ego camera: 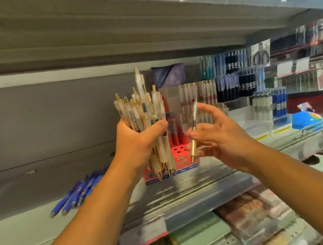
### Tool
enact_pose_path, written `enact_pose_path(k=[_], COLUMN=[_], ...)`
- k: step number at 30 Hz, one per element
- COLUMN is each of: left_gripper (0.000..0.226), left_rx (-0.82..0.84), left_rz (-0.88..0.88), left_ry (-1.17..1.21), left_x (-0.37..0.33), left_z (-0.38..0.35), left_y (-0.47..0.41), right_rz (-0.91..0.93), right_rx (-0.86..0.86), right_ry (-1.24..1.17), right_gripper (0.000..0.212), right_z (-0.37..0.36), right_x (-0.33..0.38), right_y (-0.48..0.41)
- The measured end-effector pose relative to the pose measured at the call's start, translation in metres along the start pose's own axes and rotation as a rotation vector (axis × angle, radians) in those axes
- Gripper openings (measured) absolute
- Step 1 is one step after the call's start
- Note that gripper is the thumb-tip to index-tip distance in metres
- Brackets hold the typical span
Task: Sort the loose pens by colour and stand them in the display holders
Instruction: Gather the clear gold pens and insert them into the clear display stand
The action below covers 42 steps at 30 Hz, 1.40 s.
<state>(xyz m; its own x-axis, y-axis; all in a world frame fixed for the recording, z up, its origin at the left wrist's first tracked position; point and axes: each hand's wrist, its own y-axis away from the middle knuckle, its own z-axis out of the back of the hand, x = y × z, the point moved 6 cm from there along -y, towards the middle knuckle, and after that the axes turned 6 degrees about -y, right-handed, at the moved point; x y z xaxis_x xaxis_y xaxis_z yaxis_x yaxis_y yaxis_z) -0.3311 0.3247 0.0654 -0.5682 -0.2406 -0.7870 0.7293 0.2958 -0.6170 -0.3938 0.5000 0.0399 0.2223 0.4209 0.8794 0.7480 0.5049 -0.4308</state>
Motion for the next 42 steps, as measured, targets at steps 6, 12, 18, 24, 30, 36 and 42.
enact_pose_path(k=[6,12,18,24,30,36,42], left_gripper=[0.062,0.052,0.040,0.038,0.046,0.037,0.044], left_rx=[-0.043,-0.108,-0.142,-0.153,-0.232,-0.309,-0.311], left_rz=[0.041,0.005,-0.028,-0.048,-0.072,-0.061,-0.044], left_ry=[0.025,0.039,0.003,-0.075,-0.138,-0.197,-0.250], left_x=[0.011,0.019,0.043,0.058,0.064,0.076,0.080], left_z=[-0.072,-0.103,-0.108,-0.106,-0.104,-0.107,-0.107], left_y=[0.004,-0.014,-0.053,-0.069,-0.063,-0.054,-0.049], right_rz=[0.003,0.083,0.165,0.288,0.360,0.402,0.368], right_rx=[-0.029,-0.081,-0.149,-0.120,-0.007,0.066,0.150], right_ry=[0.041,0.050,0.141,0.315,0.469,0.710,0.866], right_gripper=[0.069,0.054,0.040,0.043,0.052,0.056,0.052], right_z=[0.074,0.127,0.153,0.153,0.127,0.120,0.114], right_x=[0.018,0.025,0.015,0.009,-0.011,-0.031,-0.045], right_y=[0.007,-0.014,-0.054,-0.096,-0.132,-0.144,-0.143])
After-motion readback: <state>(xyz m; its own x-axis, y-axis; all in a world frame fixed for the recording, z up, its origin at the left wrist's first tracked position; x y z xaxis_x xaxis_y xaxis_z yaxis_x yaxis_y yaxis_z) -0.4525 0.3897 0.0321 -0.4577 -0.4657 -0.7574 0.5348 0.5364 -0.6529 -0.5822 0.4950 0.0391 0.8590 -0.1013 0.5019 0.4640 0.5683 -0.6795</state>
